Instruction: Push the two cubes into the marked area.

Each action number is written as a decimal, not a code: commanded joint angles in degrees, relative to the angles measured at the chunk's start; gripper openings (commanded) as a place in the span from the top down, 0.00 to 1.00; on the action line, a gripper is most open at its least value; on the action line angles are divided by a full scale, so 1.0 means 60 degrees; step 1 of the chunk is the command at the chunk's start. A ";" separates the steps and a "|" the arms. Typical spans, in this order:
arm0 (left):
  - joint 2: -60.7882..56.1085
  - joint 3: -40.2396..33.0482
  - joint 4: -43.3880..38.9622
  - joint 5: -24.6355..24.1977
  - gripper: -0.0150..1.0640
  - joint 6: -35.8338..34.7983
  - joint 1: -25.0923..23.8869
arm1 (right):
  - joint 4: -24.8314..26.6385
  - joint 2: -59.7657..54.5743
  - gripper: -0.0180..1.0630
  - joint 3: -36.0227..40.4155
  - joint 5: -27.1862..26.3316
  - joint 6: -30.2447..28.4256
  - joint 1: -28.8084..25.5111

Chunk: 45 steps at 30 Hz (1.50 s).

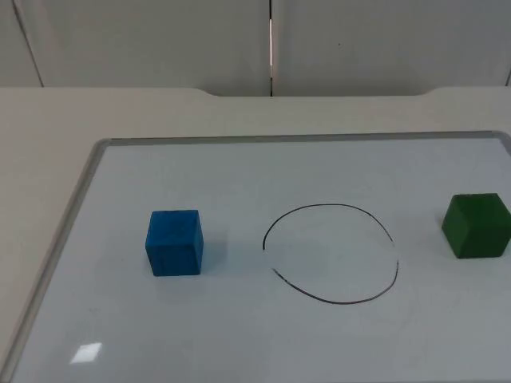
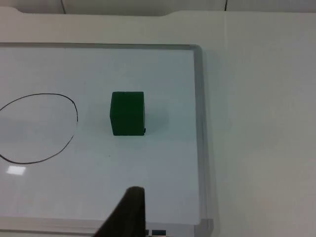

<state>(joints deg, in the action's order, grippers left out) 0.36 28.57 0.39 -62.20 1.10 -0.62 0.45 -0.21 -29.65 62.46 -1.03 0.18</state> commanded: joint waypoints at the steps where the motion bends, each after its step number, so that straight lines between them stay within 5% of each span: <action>1: 0.0115 -0.0033 0.0028 0.0117 0.01 0.0018 -0.0029 | 0.0027 0.0036 0.01 0.0016 -0.0105 0.0019 -0.0045; 25: 0.0627 0.0009 0.0091 0.0152 0.01 0.0018 -0.0029 | 0.0027 0.0036 0.01 0.0016 -0.0105 0.0019 -0.0045; 33: 0.1335 0.0227 0.0841 0.0990 0.02 0.0018 -0.0007 | 0.0027 0.0036 0.01 0.0016 -0.0105 0.0019 -0.0045; 38: 0.2006 0.0227 0.1615 0.1502 0.25 0.0266 -0.0007 | 0.0027 0.0036 0.01 0.0016 -0.0105 0.0019 -0.0045; 42: 0.2523 0.0227 0.2459 0.1941 0.62 0.1144 -0.0007 | 0.0027 0.0036 0.01 0.0016 -0.0105 0.0019 -0.0045; 43: 0.2523 0.0227 0.2459 0.1941 0.62 0.1144 -0.0007 | 0.0027 0.0036 0.01 0.0016 -0.0105 0.0019 -0.0045; 45: 0.2659 0.0227 0.3226 0.2399 0.78 0.2033 -0.0007 | 0.0027 0.0036 0.01 0.0016 -0.0105 0.0019 -0.0045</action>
<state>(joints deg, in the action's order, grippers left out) 15.96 29.50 17.51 -49.61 11.21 -0.62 0.45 -0.21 -29.65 62.46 -1.03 0.18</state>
